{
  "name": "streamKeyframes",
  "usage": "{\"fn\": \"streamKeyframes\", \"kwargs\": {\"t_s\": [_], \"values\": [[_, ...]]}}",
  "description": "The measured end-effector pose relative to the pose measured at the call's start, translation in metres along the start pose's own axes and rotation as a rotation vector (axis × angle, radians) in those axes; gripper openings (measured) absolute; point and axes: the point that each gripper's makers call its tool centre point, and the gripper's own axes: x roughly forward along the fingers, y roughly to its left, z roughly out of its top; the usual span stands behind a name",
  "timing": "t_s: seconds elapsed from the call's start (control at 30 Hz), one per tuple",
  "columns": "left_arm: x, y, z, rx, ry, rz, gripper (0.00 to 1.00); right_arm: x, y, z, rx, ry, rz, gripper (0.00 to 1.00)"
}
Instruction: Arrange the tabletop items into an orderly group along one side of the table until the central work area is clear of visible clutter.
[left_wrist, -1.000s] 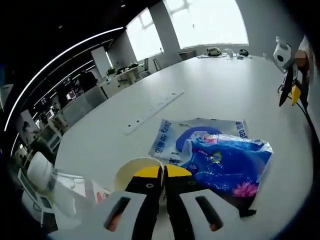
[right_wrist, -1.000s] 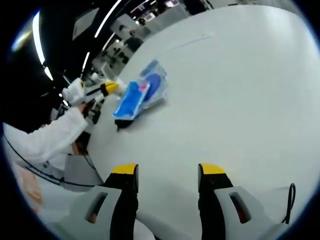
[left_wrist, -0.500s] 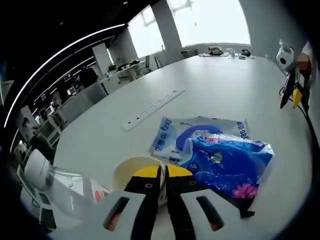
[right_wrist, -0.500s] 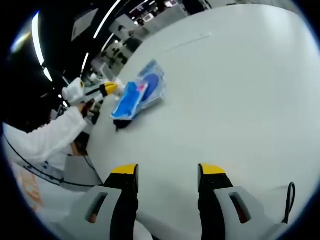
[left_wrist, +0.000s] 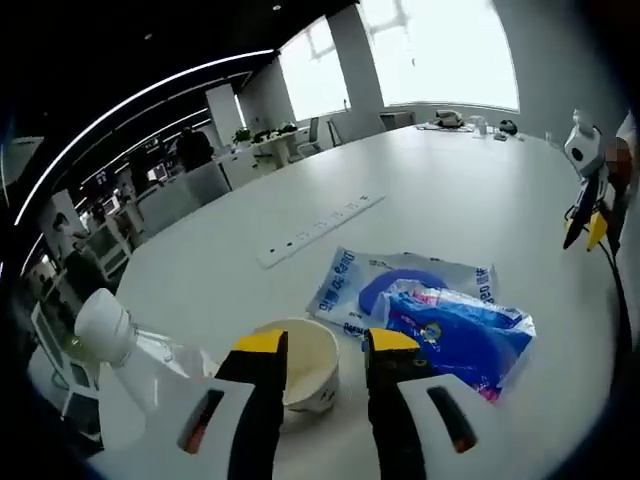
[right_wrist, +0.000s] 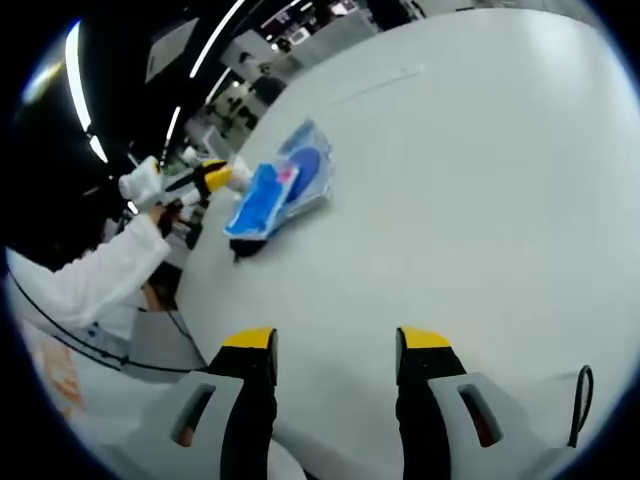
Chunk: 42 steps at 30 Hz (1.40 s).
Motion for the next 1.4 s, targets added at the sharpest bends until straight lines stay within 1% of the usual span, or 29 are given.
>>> {"fn": "streamKeyframes", "kwargs": {"t_s": [0.03,0.13,0.2,0.23,0.27,0.33,0.5,0.7,0.8,0.83,0.93,1.07,1.2,1.3,1.4], "values": [[-0.002,0.001,0.002,-0.016,-0.008,0.008,0.42,0.0,0.001,0.0,-0.005,0.001,0.002,0.46],[-0.01,0.003,0.007,-0.05,-0.019,0.024,0.5,0.0,0.006,0.0,-0.016,-0.001,0.011,0.46],[-0.015,-0.002,0.011,-0.107,-0.033,0.015,0.55,0.0,0.006,0.0,-0.018,-0.004,0.015,0.46],[-0.018,-0.004,0.014,-0.149,-0.044,0.014,0.57,0.0,0.007,0.0,-0.02,-0.005,0.017,0.46],[-0.021,-0.004,0.016,-0.165,-0.047,0.023,0.6,-0.001,0.007,0.0,-0.022,-0.006,0.018,0.46],[-0.026,-0.006,0.019,-0.165,-0.059,0.039,0.64,-0.001,0.009,0.0,-0.025,-0.011,0.02,0.46],[-0.038,-0.017,0.023,-0.187,-0.063,0.058,0.67,-0.005,0.013,0.001,-0.029,-0.028,0.027,0.46],[-0.05,-0.032,0.025,-0.205,-0.068,0.073,0.67,-0.008,0.013,0.0,-0.03,-0.046,0.037,0.46],[-0.059,-0.037,0.025,-0.234,-0.077,0.094,0.67,-0.01,0.014,-0.001,-0.026,-0.059,0.039,0.46],[-0.062,-0.038,0.025,-0.258,-0.085,0.107,0.67,-0.011,0.014,0.0,-0.023,-0.067,0.041,0.46],[-0.069,-0.045,0.022,-0.308,-0.096,0.127,0.65,-0.014,0.011,0.001,-0.011,-0.089,0.044,0.46],[-0.076,-0.056,0.013,-0.313,-0.074,0.135,0.64,-0.018,0.004,0.004,0.014,-0.113,0.04,0.46],[-0.082,-0.058,0.011,-0.335,-0.076,0.154,0.63,-0.022,0.001,0.01,0.029,-0.14,0.032,0.46],[-0.087,-0.059,0.009,-0.37,-0.085,0.192,0.63,-0.023,0.001,0.012,0.032,-0.151,0.031,0.46],[-0.088,-0.068,0.002,-0.393,-0.078,0.199,0.63,-0.024,-0.002,0.014,0.041,-0.162,0.031,0.46]]}}
